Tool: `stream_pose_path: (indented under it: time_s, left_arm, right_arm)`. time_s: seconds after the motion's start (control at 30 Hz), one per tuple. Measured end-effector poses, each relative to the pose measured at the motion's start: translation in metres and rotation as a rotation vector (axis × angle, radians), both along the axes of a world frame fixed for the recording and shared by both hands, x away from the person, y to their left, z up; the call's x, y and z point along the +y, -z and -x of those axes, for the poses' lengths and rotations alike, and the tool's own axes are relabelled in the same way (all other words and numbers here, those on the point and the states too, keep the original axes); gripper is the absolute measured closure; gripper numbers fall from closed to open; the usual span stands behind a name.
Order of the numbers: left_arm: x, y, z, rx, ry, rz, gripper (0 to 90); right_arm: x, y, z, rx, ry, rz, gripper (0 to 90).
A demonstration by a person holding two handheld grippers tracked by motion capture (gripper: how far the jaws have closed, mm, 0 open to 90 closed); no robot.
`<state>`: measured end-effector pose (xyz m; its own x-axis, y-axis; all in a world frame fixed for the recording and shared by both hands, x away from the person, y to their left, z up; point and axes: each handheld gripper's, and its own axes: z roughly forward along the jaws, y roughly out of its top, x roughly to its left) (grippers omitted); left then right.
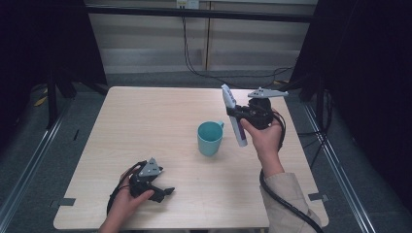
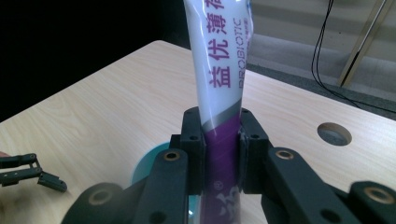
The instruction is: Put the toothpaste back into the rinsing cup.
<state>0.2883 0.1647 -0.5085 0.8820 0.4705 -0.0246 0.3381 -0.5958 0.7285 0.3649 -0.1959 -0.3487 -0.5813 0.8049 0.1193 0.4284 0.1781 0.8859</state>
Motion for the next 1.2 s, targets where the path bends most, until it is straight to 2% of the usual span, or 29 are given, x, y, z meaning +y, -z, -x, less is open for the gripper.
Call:
stream_pose_path:
  time_s: [0.9, 1.2]
  left_arm:
    - [0.0, 0.0, 0.0, 0.001, 0.001, -0.002, 12.7]
    - [0.0, 0.0, 0.0, 0.0, 0.0, -0.001, 12.7]
  right_arm:
    - [0.025, -0.006, -0.014, -0.061, -0.022, -0.029, 76.4]
    - [0.032, -0.007, -0.017, -0.086, -0.02, -0.021, 76.4]
